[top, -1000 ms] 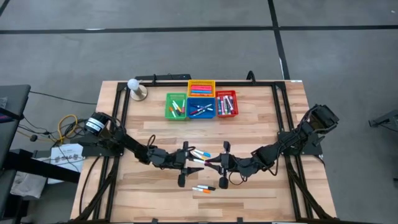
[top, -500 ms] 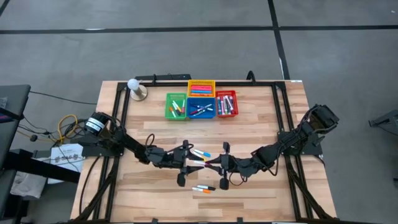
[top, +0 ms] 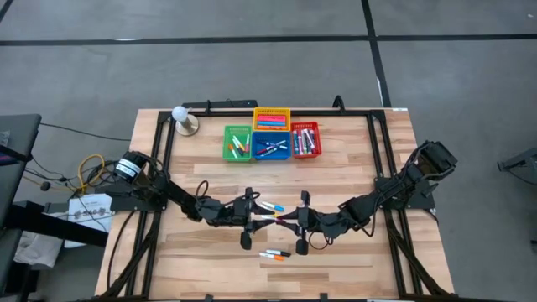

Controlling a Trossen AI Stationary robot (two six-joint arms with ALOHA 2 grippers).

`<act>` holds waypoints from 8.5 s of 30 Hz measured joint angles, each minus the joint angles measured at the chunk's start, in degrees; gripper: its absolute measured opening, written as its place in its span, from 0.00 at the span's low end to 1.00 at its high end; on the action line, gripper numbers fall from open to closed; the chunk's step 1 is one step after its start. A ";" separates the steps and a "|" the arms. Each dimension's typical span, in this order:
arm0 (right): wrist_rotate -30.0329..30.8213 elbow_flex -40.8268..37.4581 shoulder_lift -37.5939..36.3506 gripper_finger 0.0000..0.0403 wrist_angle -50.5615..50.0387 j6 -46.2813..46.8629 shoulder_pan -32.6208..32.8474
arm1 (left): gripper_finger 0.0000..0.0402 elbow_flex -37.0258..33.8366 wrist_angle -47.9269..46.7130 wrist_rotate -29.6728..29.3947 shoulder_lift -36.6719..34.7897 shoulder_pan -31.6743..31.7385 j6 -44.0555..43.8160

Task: Pick & Place Markers
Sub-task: Put the small pink highlighter pen into the green bin

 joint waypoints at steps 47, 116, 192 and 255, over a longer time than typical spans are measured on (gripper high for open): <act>-0.40 0.00 0.00 0.48 -1.36 -1.52 0.04 | 0.14 0.00 -0.24 -0.72 0.00 0.09 0.22; -0.30 0.00 0.00 0.67 -34.79 5.10 -2.99 | 0.27 -12.69 -78.92 0.09 -42.07 20.91 -16.17; -0.28 0.00 0.00 0.67 -34.47 5.05 -3.02 | 0.24 -15.76 -77.52 -4.60 -35.40 41.16 -58.59; -3.17 0.00 0.00 0.67 -34.75 5.07 -2.23 | 0.24 -15.61 -84.11 -9.20 -23.18 17.37 -72.55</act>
